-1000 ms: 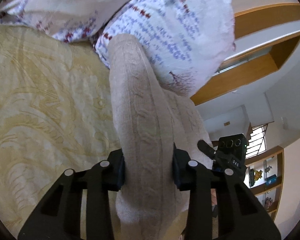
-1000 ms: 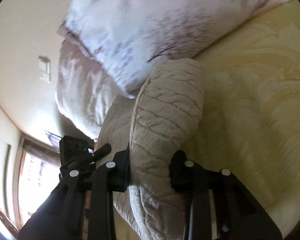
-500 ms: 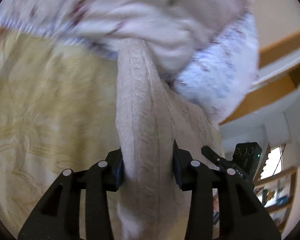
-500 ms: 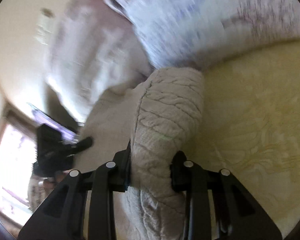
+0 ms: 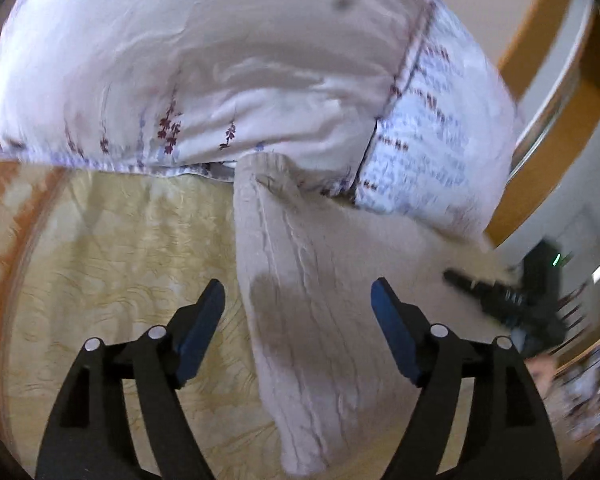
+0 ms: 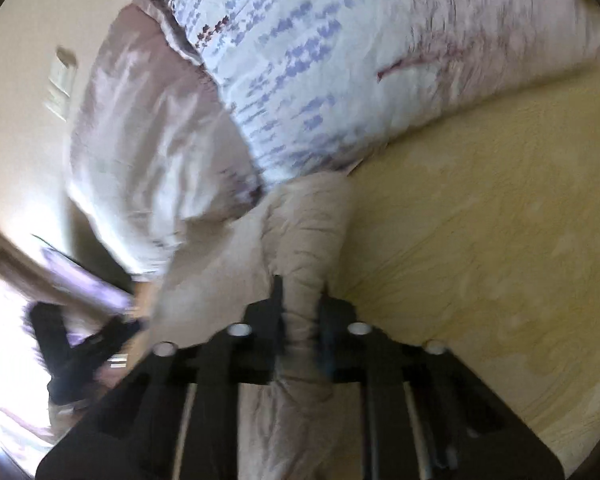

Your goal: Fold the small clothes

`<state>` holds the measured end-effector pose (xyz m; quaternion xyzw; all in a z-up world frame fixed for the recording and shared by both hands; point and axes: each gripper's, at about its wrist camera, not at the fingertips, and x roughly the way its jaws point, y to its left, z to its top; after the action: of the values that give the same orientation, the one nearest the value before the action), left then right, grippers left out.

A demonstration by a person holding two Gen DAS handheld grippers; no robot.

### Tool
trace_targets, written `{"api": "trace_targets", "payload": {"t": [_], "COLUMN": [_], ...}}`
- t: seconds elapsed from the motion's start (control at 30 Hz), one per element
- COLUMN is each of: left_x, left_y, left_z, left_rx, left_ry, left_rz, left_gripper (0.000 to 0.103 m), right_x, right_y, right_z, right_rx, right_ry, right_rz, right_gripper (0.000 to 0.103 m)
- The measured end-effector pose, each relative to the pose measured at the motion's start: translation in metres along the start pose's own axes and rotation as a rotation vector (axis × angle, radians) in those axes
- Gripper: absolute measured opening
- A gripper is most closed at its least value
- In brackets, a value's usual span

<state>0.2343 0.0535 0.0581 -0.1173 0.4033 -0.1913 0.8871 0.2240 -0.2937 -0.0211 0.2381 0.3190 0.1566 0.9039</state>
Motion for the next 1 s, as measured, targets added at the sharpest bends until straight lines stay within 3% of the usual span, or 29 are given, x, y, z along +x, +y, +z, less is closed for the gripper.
{"api": "trace_targets", "payload": {"t": [0.1, 0.17, 0.2, 0.37, 0.6, 0.73, 1.0], "left_x": [0.005, 0.004, 0.002, -0.009, -0.015, -0.012, -0.008], "left_y": [-0.005, -0.002, -0.001, 0.000, -0.001, -0.002, -0.003], "left_z": [-0.005, -0.009, -0.011, -0.022, -0.038, -0.047, -0.053], "left_rx": [0.035, 0.035, 0.032, 0.053, 0.090, 0.120, 0.130], "left_ry": [0.020, 0.029, 0.031, 0.013, -0.001, -0.001, -0.024], "left_rz": [0.072, 0.092, 0.096, 0.149, 0.197, 0.219, 0.240], "left_gripper": [0.076, 0.076, 0.076, 0.080, 0.084, 0.086, 0.087], "right_x": [0.006, -0.003, -0.013, -0.055, -0.044, -0.021, -0.029], "right_y": [0.001, 0.009, 0.015, 0.047, 0.081, 0.078, 0.073], "right_z": [-0.001, -0.002, -0.005, -0.032, -0.077, -0.097, -0.096], "right_rx": [-0.022, -0.064, -0.095, -0.261, -0.456, -0.529, -0.459], "right_ry": [0.019, -0.008, -0.038, -0.111, -0.065, 0.010, 0.016], "right_rz": [-0.075, -0.135, -0.172, -0.113, -0.206, -0.350, -0.349], "right_gripper": [0.011, 0.024, 0.037, 0.059, 0.059, 0.059, 0.062]}}
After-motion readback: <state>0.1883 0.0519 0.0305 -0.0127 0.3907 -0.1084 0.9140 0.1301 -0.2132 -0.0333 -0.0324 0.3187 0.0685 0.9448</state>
